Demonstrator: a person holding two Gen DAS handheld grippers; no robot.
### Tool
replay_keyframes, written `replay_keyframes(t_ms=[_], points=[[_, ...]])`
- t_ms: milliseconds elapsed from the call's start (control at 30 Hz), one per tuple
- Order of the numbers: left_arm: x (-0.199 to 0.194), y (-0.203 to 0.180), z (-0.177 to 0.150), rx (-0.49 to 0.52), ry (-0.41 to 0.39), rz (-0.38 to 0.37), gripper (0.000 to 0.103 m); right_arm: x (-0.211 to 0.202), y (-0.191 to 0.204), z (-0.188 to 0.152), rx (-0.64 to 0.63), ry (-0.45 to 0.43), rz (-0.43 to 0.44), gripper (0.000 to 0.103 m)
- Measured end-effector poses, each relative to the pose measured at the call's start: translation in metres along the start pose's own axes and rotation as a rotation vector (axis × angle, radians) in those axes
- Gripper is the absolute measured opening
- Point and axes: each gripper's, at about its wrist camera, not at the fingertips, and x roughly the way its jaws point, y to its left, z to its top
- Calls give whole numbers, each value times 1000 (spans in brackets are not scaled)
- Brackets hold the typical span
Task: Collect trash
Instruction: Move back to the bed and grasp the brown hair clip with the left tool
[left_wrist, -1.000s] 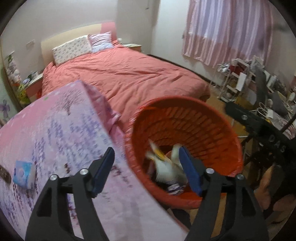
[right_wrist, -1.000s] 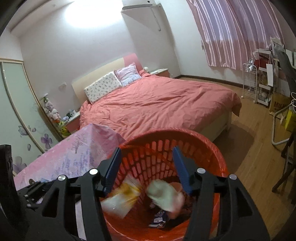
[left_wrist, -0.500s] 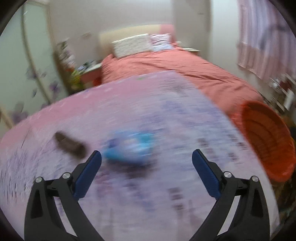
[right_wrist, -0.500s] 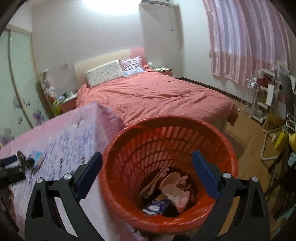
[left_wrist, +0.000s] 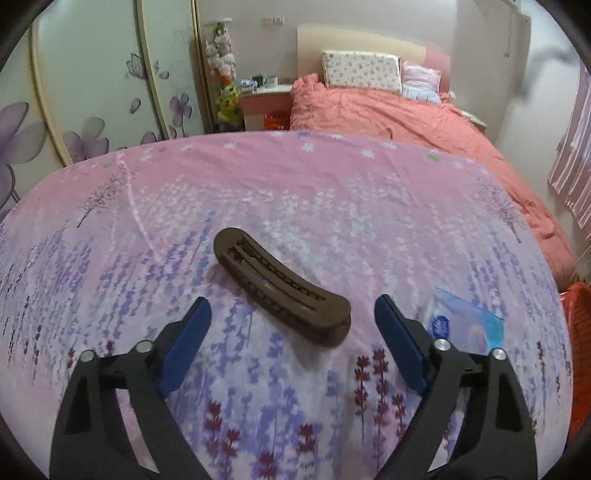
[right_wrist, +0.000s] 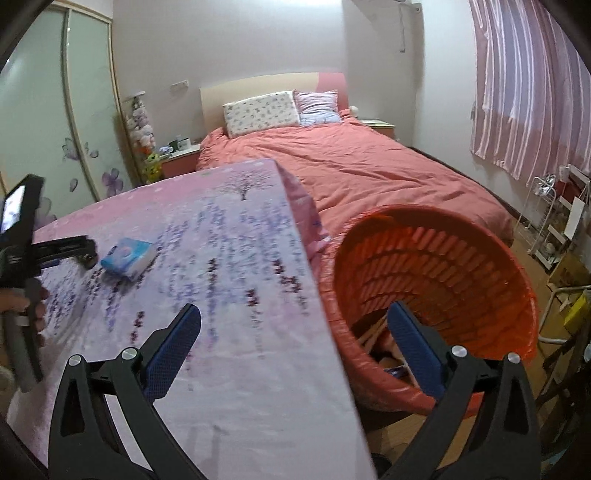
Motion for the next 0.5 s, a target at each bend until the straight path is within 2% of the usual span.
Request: replay_keyframes(t_ms=[100,133,300,400,500], points=[[10,3,-1,15,43,23,78,-1,10,3,-6,1,16,100],[8,11,-4,9,42,7,77,-1,15,1,-10,0,18,100],[4,53,-14,15,37,43,76,2,25,0,-26,1,41,100],[2,72,-19,8,47,5,74,6,30,-2,-25,18,64,100],[-5,75,-19,35,10,-26,74,8,35,-4,-30,27,74,100]])
